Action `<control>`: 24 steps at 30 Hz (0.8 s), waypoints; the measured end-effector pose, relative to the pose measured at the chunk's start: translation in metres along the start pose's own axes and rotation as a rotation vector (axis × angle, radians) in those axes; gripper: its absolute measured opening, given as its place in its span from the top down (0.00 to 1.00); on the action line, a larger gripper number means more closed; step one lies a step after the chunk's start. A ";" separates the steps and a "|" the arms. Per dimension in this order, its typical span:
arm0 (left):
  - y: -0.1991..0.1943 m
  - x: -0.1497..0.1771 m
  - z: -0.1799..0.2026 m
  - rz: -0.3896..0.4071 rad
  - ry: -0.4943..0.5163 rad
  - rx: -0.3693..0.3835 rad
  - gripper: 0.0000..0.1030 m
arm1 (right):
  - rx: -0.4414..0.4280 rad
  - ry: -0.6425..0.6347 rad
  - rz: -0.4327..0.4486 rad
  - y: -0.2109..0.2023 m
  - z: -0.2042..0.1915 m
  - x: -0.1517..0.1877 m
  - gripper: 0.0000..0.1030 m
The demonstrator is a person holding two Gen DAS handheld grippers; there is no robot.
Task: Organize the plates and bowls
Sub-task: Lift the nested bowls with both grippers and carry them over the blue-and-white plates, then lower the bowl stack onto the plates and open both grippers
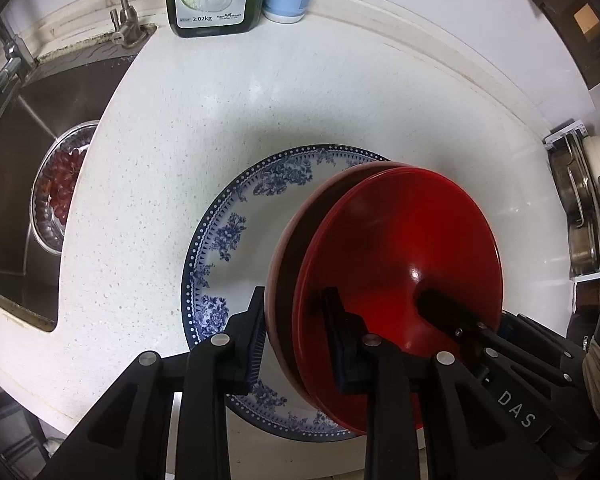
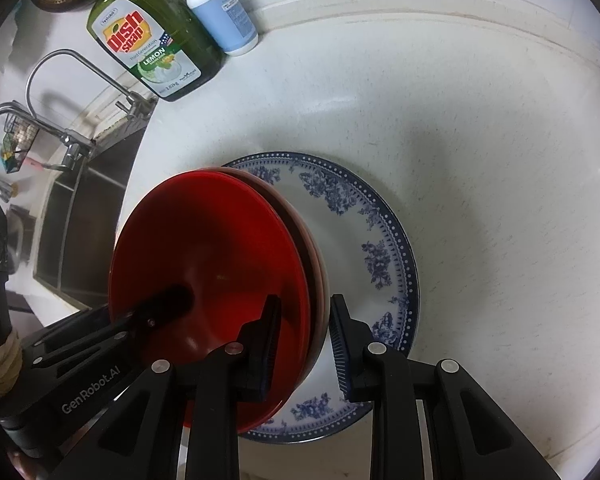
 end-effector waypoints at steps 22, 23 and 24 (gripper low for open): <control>-0.068 0.000 0.000 0.325 0.129 -0.123 0.24 | 0.139 -0.026 0.285 -0.064 0.000 0.004 0.41; -0.071 0.002 0.001 0.344 0.134 -0.131 0.24 | 0.147 -0.028 0.308 -0.069 -0.001 0.005 0.39; -0.074 0.004 0.001 0.362 0.137 -0.135 0.22 | 0.155 -0.032 0.345 -0.075 -0.001 0.008 0.37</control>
Point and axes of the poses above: each gripper's, at about its wrist camera, not at the fingertips, and y roughly the way its jaws point, z to its right, x to its underside, the point moved 8 cm from there along y, roughly the way its jaws point, and after that the axes turned 3 degrees about -z, right-handed, at the moved point
